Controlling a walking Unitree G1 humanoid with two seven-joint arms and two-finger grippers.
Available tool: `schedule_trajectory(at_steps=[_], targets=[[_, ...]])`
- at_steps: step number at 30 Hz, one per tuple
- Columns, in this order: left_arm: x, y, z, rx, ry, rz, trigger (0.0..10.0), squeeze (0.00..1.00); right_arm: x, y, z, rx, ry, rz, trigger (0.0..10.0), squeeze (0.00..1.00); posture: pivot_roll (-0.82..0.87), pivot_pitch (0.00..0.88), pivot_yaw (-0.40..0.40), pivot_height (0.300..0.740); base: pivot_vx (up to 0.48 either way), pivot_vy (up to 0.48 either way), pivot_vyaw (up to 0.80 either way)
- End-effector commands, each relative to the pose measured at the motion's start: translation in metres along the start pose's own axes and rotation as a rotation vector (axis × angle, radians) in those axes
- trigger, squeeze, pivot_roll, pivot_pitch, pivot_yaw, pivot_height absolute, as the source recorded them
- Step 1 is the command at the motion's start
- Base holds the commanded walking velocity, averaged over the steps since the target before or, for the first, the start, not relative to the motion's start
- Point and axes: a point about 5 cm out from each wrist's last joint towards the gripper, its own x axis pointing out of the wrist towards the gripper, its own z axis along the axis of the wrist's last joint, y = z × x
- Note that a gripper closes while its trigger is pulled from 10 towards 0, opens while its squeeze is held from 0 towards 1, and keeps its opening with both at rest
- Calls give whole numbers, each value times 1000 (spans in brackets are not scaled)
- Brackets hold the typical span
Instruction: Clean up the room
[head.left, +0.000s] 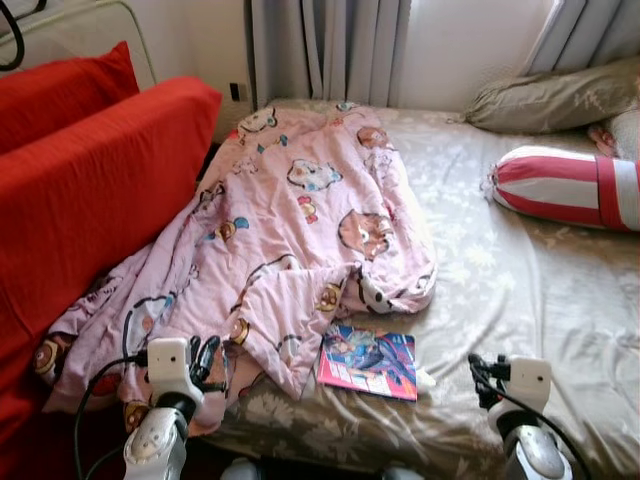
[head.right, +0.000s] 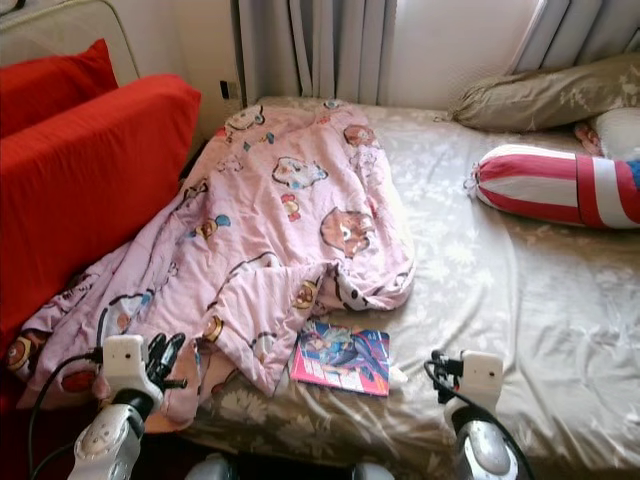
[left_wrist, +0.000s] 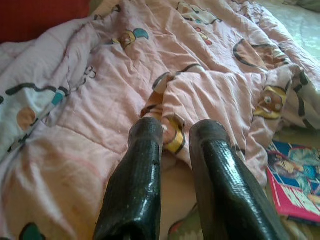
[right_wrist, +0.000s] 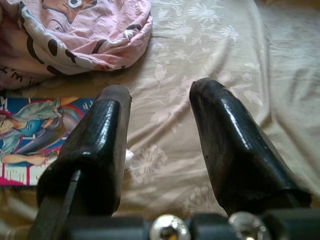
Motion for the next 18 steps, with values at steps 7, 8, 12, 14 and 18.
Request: schedule_trajectory(at_steps=[7,8,12,14,18], targets=[[-2,2,-3,3,18,-2,10000,0,-2,1,-7,-1,47,36,10000,0,17,1,-50,650,0,0,0],[-1,2,-2,2,16,-1,10000,0,-2,0,-7,4,47,32,10000,0,19,0,-53,650,0,0,0],[-1,1,-2,-1,13,-2,10000,0,-2,0,-7,2,48,36,10000,0,21,0,-50,650,0,0,0],[-1,1,-2,-3,14,-4,10000,0,-1,0,-7,1,50,37,10000,0,18,0,-50,650,0,0,0],[-2,1,-3,-4,14,-4,10000,0,-2,1,-8,-2,53,39,10000,0,16,0,-48,650,0,0,0]])
